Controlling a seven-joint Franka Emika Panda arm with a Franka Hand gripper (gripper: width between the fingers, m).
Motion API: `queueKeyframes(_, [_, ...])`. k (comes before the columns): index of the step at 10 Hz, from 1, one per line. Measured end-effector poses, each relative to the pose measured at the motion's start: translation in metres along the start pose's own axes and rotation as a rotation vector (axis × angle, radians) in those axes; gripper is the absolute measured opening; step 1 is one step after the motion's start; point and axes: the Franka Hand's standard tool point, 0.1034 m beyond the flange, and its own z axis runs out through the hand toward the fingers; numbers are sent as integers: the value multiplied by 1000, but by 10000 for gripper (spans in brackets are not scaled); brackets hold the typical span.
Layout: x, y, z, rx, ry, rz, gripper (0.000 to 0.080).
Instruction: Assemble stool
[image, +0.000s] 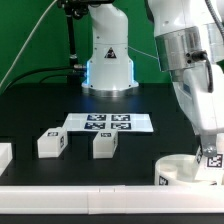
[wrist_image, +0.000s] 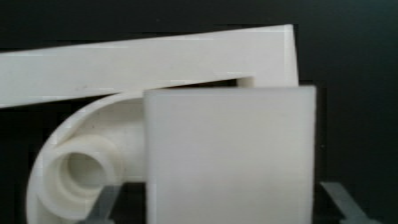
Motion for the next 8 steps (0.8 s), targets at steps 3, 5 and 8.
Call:
queueKeyframes(3, [-3, 1, 2, 25, -22, 329, 340])
queueKeyframes(5, [-9, -1, 4, 98, -44, 606, 340])
queueKeyframes(8, [-19, 5, 6, 163, -62, 685, 340])
